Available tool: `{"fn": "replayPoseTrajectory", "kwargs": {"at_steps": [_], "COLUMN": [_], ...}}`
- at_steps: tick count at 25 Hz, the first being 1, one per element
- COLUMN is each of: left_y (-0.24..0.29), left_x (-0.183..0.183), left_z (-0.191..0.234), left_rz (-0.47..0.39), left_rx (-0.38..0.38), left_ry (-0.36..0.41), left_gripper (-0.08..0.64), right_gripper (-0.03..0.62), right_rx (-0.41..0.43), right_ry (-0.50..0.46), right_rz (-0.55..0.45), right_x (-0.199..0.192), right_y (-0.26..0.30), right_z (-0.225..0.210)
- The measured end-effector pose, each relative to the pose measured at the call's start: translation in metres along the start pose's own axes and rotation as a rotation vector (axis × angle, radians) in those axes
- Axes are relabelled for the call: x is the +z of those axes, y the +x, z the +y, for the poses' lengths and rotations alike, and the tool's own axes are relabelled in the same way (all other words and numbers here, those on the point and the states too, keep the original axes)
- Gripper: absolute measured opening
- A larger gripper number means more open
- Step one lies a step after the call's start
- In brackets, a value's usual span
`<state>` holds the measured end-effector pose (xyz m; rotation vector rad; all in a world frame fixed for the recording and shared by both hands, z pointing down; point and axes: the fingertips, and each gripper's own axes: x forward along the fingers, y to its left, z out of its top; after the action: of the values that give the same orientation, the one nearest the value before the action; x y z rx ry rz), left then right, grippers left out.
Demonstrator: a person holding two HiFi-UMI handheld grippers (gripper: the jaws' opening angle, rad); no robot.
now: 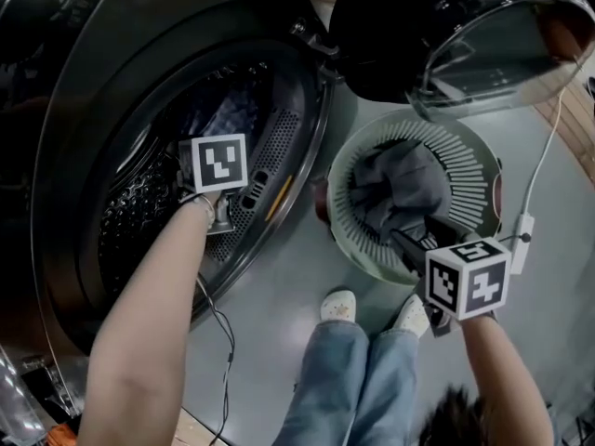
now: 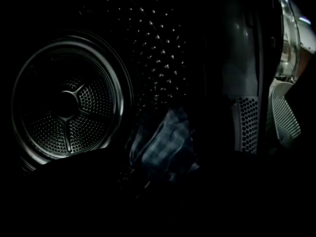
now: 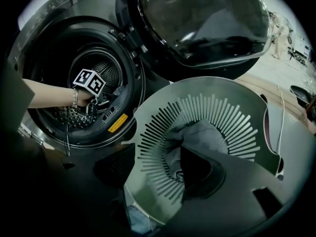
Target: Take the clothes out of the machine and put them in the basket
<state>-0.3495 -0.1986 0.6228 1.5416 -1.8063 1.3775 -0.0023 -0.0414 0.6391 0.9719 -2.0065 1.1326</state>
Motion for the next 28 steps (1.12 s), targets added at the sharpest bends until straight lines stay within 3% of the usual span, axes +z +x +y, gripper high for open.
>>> {"fn": "replayPoseTrajectory", "kwargs": {"at_steps": [4, 9, 14, 17, 18, 20, 21, 28], "left_y": [0.02, 0.054, 0.064, 0.066, 0.065, 0.06, 0.056, 0.021], "left_x": [-0.005, -0.014, -0.024, -0.027, -0.028, -0.031, -0.033, -0.033], "left_z": [0.015, -0.003, 0.002, 0.003, 0.004, 0.007, 0.009, 0.017], "left_rz": [0.064, 0.134, 0.21, 0.228, 0.236, 0.255, 0.261, 0.262], "left_rx": [0.045, -0.075, -0.016, -0.003, 0.004, 0.025, 0.04, 0.173], "left_ry": [0.031, 0.005, 0.089, 0.096, 0.089, 0.068, 0.06, 0.088], "left_gripper": [0.477, 0.489, 0.489, 0.485, 0.435, 0.18, 0.129, 0.1], "right_gripper": [0.285, 0.285, 0.285, 0.284, 0.284, 0.275, 0.27, 0.252], "right_rx": [0.006, 0.004, 0.002, -0.002, 0.0, 0.01, 0.018, 0.013], "right_ry": [0.014, -0.014, -0.041, -0.011, 0.0, 0.01, 0.01, -0.006], "right_rz": [0.001, 0.026, 0.036, 0.02, 0.015, 0.014, 0.018, 0.02], "right_x": [0.002, -0.001, -0.001, 0.001, 0.001, -0.001, -0.002, -0.006], "right_y": [0.003, 0.005, 0.008, 0.007, 0.007, 0.006, 0.006, -0.014], "right_z": [-0.005, -0.011, -0.018, -0.021, -0.021, -0.018, -0.016, -0.003]}}
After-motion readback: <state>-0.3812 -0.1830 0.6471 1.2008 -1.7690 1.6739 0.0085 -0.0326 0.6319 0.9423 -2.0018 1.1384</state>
